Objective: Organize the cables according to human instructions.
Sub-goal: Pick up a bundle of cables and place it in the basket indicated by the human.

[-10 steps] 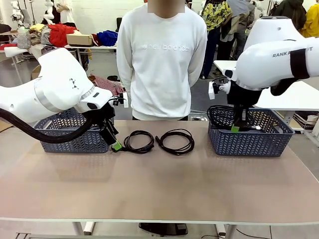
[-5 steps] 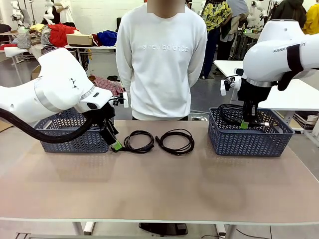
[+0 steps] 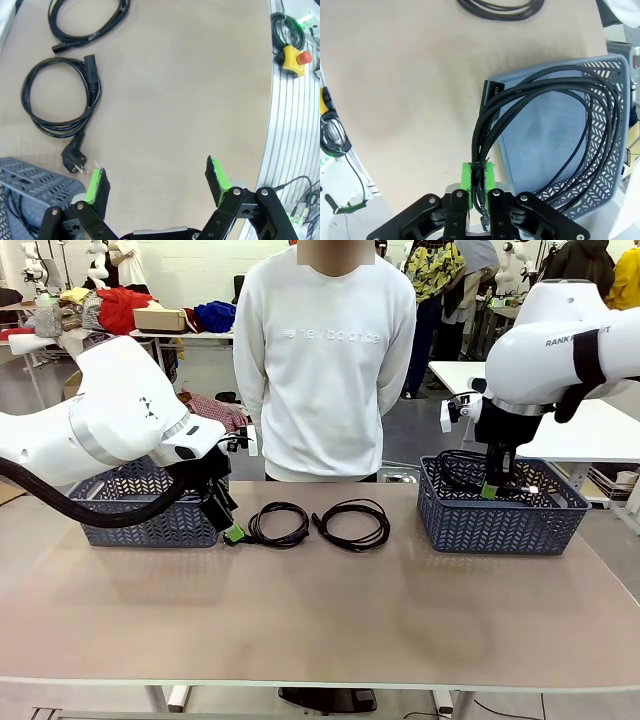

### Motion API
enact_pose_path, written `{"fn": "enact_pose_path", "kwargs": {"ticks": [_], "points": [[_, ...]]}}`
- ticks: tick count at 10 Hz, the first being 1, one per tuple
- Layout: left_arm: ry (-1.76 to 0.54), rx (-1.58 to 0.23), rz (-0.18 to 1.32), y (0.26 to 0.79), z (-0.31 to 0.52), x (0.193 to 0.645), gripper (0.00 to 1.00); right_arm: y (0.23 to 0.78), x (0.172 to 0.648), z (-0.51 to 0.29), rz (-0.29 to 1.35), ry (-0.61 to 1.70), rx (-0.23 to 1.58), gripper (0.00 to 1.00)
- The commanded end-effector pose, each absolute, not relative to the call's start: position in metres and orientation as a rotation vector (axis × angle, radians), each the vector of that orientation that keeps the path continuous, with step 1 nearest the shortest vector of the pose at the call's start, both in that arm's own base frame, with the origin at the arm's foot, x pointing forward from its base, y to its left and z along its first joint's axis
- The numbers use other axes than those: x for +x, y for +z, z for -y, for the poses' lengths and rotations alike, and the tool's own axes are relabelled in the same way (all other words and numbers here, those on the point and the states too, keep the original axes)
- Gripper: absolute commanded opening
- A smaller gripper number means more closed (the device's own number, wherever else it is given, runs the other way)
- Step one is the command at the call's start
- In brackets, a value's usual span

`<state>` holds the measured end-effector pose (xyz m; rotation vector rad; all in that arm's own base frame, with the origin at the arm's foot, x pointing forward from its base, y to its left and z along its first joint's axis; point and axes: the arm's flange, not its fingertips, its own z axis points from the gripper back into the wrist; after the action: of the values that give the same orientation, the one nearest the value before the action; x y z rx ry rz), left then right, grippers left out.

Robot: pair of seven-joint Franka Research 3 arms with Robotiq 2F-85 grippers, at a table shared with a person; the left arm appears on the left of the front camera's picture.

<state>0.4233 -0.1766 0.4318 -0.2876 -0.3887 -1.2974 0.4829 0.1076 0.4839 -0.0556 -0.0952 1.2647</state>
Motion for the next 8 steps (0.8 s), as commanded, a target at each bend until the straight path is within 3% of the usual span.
{"fn": "enact_pose_path", "kwargs": {"ticks": [1, 4, 5, 8], "points": [[-1.295, -0.284, 0.391, 0.433, 0.176, 0.422, 1.00, 0.485, 0.482, -0.105, 0.097, 1.272, -0.056, 0.00], [-1.295, -0.284, 0.391, 0.433, 0.176, 0.422, 1.00, 0.485, 0.482, -0.105, 0.097, 1.272, -0.056, 0.00], [-1.295, -0.284, 0.391, 0.433, 0.176, 0.422, 1.00, 0.484, 0.483, -0.108, 0.095, 1.265, -0.055, 0.13], [-1.295, -0.284, 0.391, 0.433, 0.176, 0.422, 1.00, 0.498, 0.512, -0.090, 0.137, 1.238, -0.107, 0.13]]}}
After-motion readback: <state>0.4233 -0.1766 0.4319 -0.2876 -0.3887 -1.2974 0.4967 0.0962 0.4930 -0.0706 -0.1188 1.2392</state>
